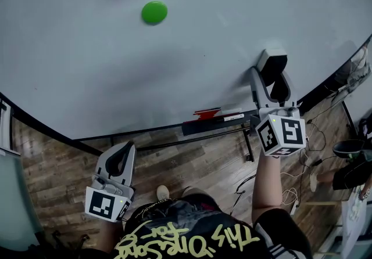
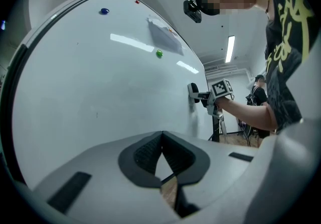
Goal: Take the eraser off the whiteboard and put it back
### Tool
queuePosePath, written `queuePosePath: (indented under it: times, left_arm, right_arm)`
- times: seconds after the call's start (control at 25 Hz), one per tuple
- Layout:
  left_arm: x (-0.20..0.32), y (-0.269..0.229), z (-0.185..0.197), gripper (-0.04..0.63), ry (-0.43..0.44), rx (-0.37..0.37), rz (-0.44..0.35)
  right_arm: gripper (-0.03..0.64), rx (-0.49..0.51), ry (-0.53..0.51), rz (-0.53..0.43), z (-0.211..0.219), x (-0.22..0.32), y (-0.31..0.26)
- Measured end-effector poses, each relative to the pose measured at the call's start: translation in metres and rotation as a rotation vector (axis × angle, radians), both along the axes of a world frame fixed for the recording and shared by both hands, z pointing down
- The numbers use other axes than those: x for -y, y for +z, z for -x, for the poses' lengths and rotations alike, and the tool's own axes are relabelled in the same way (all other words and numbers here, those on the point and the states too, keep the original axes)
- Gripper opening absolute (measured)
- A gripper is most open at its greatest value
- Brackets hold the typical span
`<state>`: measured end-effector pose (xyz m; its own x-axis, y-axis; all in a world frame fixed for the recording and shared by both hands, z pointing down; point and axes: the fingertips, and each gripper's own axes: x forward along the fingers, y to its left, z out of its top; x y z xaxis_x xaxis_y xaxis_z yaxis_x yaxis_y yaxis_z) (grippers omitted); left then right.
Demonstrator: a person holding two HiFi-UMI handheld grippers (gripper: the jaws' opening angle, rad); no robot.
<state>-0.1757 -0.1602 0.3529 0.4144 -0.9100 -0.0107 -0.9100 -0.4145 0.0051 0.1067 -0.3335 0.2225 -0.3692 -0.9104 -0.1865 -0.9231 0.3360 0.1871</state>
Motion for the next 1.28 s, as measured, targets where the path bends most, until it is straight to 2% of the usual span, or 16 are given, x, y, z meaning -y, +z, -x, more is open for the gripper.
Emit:
queuePosePath:
  times: [0.6,1.08,1.28]
  left_arm:
    - [-0.005,0.000,0.010,0.008,-0.013,0.006,0.003]
    - [-0.006,0.001,0.003,0.008,0.023,0.007,0.001]
    - [-0.009,-0.001,0.001,0.008,0.048,0.039,-0.034]
  right_arm:
    - [0.258,0.010,-0.029,-0.016,0.003,-0.005,-0.001]
    - [0.258,0.010,-0.027,-0.055,0.003,-0.025,-0.009]
    - [0.258,0.020,-0.044,-0.071,0.004,-0.039,-0.011]
